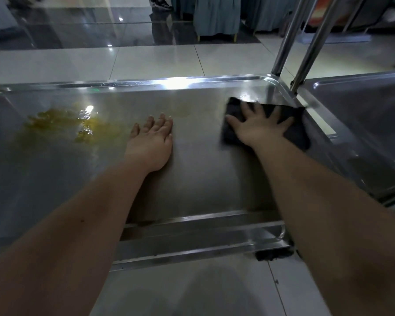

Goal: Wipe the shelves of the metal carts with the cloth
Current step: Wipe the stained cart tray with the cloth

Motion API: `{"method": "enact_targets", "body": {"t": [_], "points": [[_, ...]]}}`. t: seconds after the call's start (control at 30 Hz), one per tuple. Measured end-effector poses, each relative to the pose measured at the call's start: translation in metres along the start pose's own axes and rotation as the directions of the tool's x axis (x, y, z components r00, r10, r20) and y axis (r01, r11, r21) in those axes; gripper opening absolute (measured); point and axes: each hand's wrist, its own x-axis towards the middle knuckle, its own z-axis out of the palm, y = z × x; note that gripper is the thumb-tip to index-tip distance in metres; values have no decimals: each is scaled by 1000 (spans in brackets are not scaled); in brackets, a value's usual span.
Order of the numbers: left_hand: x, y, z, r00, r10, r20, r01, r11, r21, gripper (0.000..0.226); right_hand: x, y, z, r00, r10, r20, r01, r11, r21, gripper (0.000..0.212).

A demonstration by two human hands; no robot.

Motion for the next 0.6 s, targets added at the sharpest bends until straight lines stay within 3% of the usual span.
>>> {"method": "enact_targets", "body": {"t": [0.13, 0.2, 0.3, 0.43, 0.6], "points": [[-3, -3, 0, 1000, 1, 6, -1, 1000, 1, 54, -32, -77, 16, 945, -325, 25, 325, 946, -10, 79], [-3, -4, 0, 1000, 7, 12, -7, 1000, -9, 54, -36, -80, 17, 922, -385, 46, 386, 923, -13, 78], [1, -4, -1, 999, 6, 41, -6, 1000, -5, 55, -18, -41, 6, 947, -319, 33, 320, 947, -18, 79], [5, -5, 2, 998, 5, 59, -5, 1000, -8, 55, 8, 38, -7, 998, -57, -2, 57, 998, 2, 82], [29, -10, -11, 985, -27, 168, 13, 996, 85, 62, 10, 50, -7, 999, -30, -9, 30, 999, -31, 79]]}}
